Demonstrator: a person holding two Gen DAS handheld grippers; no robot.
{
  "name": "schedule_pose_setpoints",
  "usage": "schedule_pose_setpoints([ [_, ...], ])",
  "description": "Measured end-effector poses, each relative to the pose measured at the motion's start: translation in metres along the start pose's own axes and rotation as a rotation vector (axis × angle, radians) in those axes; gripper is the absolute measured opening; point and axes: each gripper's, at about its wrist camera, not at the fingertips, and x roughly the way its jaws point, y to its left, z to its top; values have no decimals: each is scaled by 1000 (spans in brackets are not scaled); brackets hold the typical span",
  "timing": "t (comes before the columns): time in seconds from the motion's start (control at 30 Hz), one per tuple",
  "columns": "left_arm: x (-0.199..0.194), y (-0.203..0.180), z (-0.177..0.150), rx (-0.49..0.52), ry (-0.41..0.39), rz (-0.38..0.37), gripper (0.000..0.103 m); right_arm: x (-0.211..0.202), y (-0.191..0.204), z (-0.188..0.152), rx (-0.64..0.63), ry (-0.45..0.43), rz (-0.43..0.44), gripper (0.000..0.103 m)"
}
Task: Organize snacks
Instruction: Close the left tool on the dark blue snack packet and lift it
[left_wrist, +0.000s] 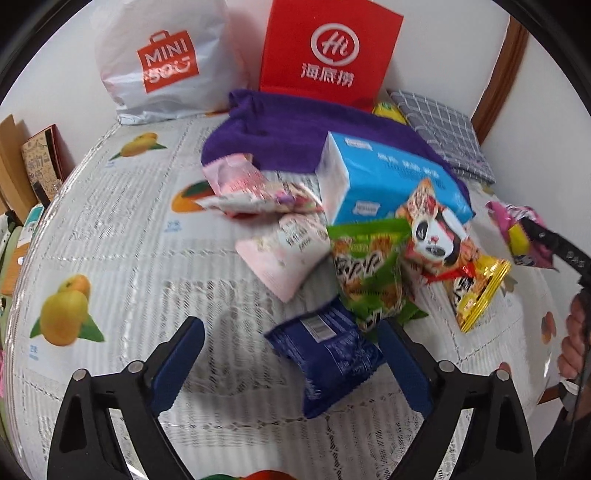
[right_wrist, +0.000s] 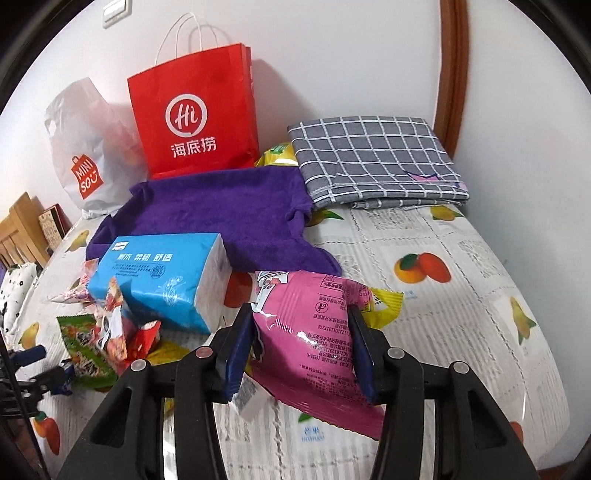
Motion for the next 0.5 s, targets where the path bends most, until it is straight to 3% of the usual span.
schedule_pose_setpoints([
  [0.13,1,1,-6,1,29,9,71,-10,-4,-7,5,-10,-1,48],
  [0.5,7,0,-5,35,30,80,72,-32,-6,-26,17,-27,34,48],
])
